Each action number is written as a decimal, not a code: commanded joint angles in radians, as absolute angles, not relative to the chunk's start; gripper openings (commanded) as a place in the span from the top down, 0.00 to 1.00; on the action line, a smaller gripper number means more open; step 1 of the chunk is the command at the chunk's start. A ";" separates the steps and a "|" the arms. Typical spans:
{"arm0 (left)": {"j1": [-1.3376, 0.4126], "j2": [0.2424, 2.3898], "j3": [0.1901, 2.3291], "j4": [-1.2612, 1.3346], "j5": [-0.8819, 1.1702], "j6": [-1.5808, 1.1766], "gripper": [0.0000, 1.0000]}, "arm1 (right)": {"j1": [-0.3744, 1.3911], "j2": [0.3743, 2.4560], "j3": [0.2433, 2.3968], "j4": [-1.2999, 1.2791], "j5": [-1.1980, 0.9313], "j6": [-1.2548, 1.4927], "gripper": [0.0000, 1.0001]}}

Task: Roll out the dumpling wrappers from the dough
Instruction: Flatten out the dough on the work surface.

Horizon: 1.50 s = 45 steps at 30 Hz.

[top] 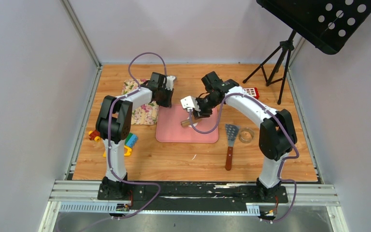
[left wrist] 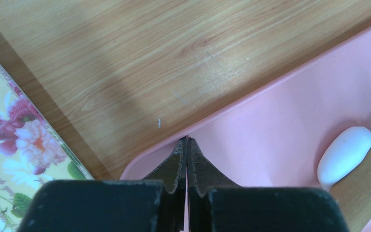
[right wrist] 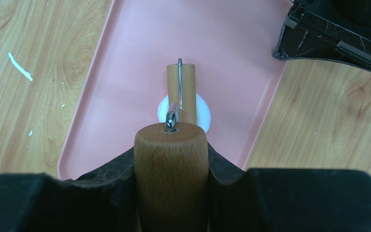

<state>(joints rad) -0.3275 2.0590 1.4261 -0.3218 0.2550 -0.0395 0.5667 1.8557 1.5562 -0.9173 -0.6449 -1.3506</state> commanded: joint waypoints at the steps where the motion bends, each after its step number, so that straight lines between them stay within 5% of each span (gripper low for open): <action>1: -0.325 2.081 1.434 -0.342 0.209 -0.028 1.00 | 0.586 1.901 1.496 -1.201 -0.639 -1.339 1.00; 40: -0.325 2.079 1.436 -0.347 0.214 -0.025 1.00 | 0.549 1.851 1.752 -1.243 -0.525 -1.359 1.00; 45: -0.325 2.079 1.437 -0.346 0.213 -0.026 1.00 | 0.522 1.837 1.836 -1.143 -0.391 -1.045 1.00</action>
<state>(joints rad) -0.3275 2.0590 1.4277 -0.3252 0.2523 -0.0391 0.5461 1.8965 1.7317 -1.2358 -0.4911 -1.2953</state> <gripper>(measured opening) 0.006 0.331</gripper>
